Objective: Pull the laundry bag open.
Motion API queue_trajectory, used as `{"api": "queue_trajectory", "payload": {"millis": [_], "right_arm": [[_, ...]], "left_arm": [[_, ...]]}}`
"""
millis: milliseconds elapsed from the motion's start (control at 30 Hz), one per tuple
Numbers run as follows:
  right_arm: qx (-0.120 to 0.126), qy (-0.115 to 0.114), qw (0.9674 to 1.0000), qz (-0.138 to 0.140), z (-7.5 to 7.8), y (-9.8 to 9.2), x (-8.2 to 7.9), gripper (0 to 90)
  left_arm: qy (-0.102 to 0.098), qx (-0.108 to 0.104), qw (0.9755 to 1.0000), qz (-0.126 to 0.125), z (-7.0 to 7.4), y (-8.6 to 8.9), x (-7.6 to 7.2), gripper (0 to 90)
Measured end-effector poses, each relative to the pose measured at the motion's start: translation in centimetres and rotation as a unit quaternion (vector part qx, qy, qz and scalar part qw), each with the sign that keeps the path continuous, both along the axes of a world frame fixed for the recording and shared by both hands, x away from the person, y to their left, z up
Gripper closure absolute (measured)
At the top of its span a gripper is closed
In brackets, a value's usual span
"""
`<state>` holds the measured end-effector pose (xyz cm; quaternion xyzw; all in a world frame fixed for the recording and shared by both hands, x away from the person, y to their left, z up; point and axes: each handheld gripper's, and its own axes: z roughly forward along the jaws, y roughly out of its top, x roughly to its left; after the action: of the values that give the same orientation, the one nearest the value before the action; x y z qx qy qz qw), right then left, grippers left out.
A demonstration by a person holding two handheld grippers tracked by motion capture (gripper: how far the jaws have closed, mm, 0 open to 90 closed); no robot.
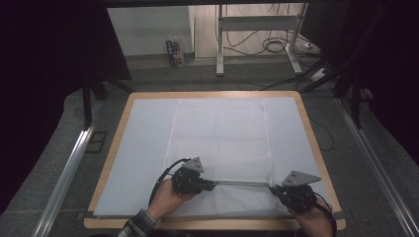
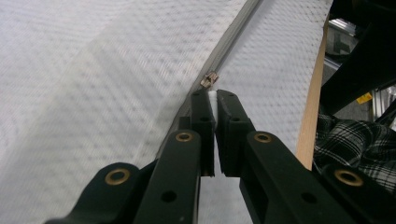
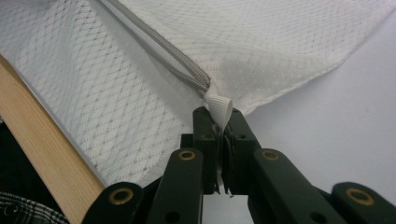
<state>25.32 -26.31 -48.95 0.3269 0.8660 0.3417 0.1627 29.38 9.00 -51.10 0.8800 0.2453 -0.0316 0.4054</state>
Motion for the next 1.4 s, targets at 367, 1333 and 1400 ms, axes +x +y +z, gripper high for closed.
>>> {"api": "queue_trajectory", "payload": {"millis": [367, 1333, 1400], "right_arm": [[-0.001, 0.002, 1.0, -0.003, 0.0, -0.1, 0.1, 84.5], [0.003, 0.006, 1.0, -0.004, -0.1, -0.2, 0.1, 84.3], [0.003, 0.006, 1.0, -0.003, -0.1, -0.2, 0.1, 84.3]], "left_arm": [[-0.003, 0.002, 0.9999, 0.014, 0.2, 1.4, -0.4, 86.7], [-0.008, 0.003, 0.9991, 0.041, 0.4, 4.9, -1.5, 86.7], [-0.009, 0.005, 0.9991, 0.041, 0.4, 4.9, -1.6, 86.6]]}}
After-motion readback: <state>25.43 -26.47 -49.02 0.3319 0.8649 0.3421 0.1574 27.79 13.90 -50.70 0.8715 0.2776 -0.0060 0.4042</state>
